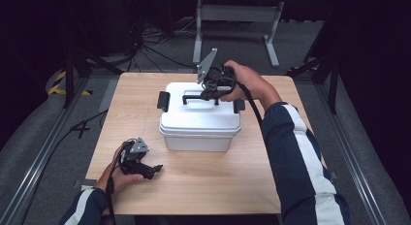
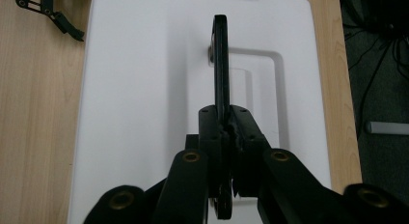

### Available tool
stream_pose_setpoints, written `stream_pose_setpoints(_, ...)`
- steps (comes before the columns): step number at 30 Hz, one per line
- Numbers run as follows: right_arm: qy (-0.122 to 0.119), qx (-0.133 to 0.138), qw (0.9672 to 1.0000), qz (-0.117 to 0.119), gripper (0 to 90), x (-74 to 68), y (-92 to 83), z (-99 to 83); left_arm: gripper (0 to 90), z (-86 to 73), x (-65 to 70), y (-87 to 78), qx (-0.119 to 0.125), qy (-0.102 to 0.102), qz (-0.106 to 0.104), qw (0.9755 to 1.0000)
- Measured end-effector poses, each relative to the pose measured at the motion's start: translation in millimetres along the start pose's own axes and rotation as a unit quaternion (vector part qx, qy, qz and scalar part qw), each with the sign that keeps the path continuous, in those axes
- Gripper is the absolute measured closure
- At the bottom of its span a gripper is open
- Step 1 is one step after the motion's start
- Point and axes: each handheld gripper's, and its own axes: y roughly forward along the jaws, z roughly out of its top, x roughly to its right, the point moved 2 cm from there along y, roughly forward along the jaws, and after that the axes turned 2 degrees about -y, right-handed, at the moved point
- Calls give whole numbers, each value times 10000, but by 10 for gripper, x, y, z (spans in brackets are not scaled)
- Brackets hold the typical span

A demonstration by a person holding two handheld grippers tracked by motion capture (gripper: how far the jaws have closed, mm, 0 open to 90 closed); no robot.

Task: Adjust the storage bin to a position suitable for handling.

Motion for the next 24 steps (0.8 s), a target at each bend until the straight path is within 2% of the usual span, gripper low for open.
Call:
stream_pose_setpoints(2, -4, -81, 10000, -56, 853, -1, -38, -15, 17, -7, 6, -11, -28, -27, 6, 10000)
stream_pose_setpoints(9, -24, -89, 9999, -105, 853, 0, -125, -83, 17, -5, 3, -10, -26, -21, -1, 10000)
stream_pose_setpoints(14, 32, 25, 9998, -197, 854, -14, -240, -180, 15, -2, -1, -8, -34, 9, -11, 10000)
stream_pose_setpoints(18, -76, 167, 9995, -253, 854, -62, -343, -260, 18, -5, 7, -11, -32, -28, 4, 10000)
stream_pose_setpoints(24, -3, 164, 9991, -396, 853, -119, -511, -433, 21, -9, 13, -14, -26, -56, 15, 10000)
